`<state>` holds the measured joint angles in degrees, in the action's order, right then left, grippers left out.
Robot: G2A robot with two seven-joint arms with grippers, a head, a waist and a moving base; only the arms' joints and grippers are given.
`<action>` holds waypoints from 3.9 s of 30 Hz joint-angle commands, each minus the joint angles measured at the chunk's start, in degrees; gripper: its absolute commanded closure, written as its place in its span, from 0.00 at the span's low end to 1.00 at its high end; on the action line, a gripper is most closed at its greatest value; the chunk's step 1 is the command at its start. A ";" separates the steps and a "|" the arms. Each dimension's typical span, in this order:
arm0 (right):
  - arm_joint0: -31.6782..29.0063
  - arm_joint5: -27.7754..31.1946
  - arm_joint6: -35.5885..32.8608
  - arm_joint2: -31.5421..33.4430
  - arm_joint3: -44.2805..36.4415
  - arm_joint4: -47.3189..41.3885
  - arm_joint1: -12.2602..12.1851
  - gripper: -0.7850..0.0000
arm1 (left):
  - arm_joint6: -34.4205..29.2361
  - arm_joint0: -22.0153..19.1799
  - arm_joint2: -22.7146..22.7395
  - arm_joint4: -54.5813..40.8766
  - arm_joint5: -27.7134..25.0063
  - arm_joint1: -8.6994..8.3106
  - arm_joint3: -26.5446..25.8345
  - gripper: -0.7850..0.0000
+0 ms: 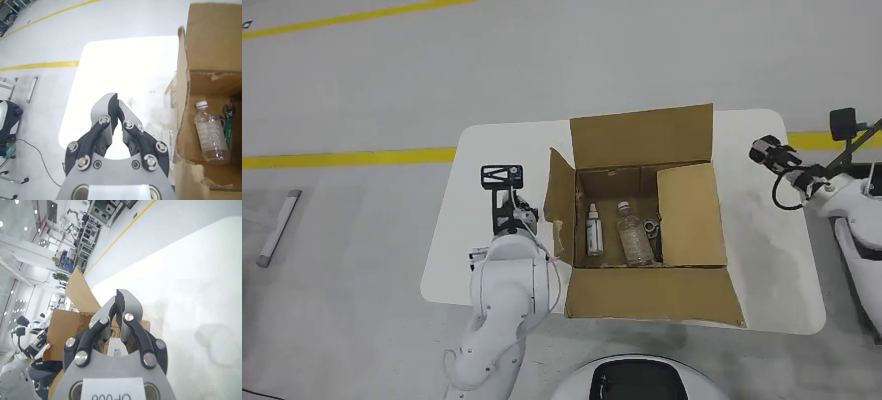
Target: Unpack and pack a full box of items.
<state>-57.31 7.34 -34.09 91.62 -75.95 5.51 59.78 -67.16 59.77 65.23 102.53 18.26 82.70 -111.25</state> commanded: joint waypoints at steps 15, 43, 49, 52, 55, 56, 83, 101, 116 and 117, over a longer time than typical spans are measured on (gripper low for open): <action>17.59 6.88 -4.00 -14.34 18.56 -1.99 2.95 1.00 | 1.12 -3.69 -4.59 -10.24 -7.20 2.04 0.56 1.00; 19.52 18.66 -14.62 -13.08 18.74 -9.11 2.01 1.00 | 0.14 -7.94 -11.10 -18.49 -10.97 4.82 10.92 1.00; 16.70 18.97 -15.38 -11.44 13.38 -7.99 1.12 1.00 | -0.68 -7.26 -10.04 -17.17 -9.34 4.95 10.01 0.00; 14.81 18.60 -15.86 -10.44 10.38 -8.59 0.72 1.00 | -1.88 -6.17 -8.24 -17.22 -8.77 4.82 6.31 0.00; 12.76 18.12 -16.55 -9.82 7.96 -9.09 0.39 1.00 | -3.74 -4.07 -5.76 -16.48 -8.51 4.45 1.71 0.00; 12.14 17.92 -16.97 -9.74 7.36 -9.47 0.31 1.00 | -4.49 -3.14 -5.03 -15.57 -8.79 4.27 0.36 0.00; 0.86 18.81 -15.53 -10.41 -6.35 1.16 -1.47 1.00 | -7.14 4.83 4.04 -10.68 -9.95 3.01 -11.31 0.00; -0.34 17.21 -14.18 -11.23 -6.57 -0.05 -1.82 1.00 | -1.97 18.38 12.13 -5.56 -21.99 1.05 -18.48 0.00; 0.59 17.39 -13.08 -12.64 -5.46 -1.02 -1.85 1.00 | -3.97 30.24 13.49 -7.93 -27.67 0.13 -20.53 0.00; 0.64 17.31 -13.06 -12.68 -5.47 -0.95 -1.86 1.00 | -3.62 30.34 12.96 -7.91 -28.31 0.08 -20.69 0.00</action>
<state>-56.71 24.76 -47.17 78.98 -81.42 4.47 57.94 -71.15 89.99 78.87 94.64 -9.25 82.83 -131.77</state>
